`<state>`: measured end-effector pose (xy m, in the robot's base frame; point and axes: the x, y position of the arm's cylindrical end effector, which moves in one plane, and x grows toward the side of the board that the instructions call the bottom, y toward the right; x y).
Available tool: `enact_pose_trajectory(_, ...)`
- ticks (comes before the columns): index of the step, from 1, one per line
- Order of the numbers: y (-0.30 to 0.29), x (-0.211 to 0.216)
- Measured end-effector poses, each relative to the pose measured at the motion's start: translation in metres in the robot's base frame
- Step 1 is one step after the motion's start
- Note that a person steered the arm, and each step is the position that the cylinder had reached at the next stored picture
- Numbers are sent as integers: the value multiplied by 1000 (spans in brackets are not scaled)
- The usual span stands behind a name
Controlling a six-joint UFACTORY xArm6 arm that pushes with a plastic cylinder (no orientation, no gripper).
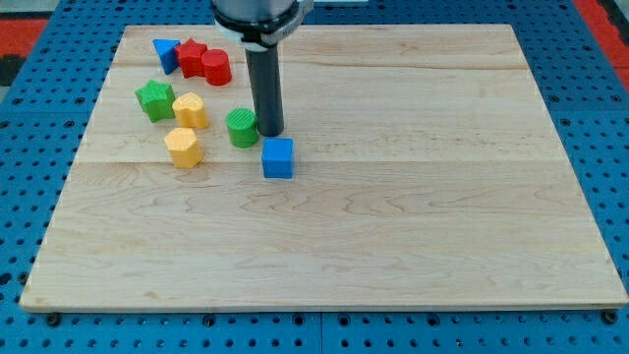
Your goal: Push the yellow hexagon into the yellow heart
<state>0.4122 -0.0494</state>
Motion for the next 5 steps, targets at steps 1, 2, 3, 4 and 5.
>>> enact_pose_trajectory(1,-17,33)
enact_pose_trajectory(2,-31,39)
enact_pose_trajectory(3,-66,48)
enact_pose_trajectory(4,-126,38)
enact_pose_trajectory(5,-139,14)
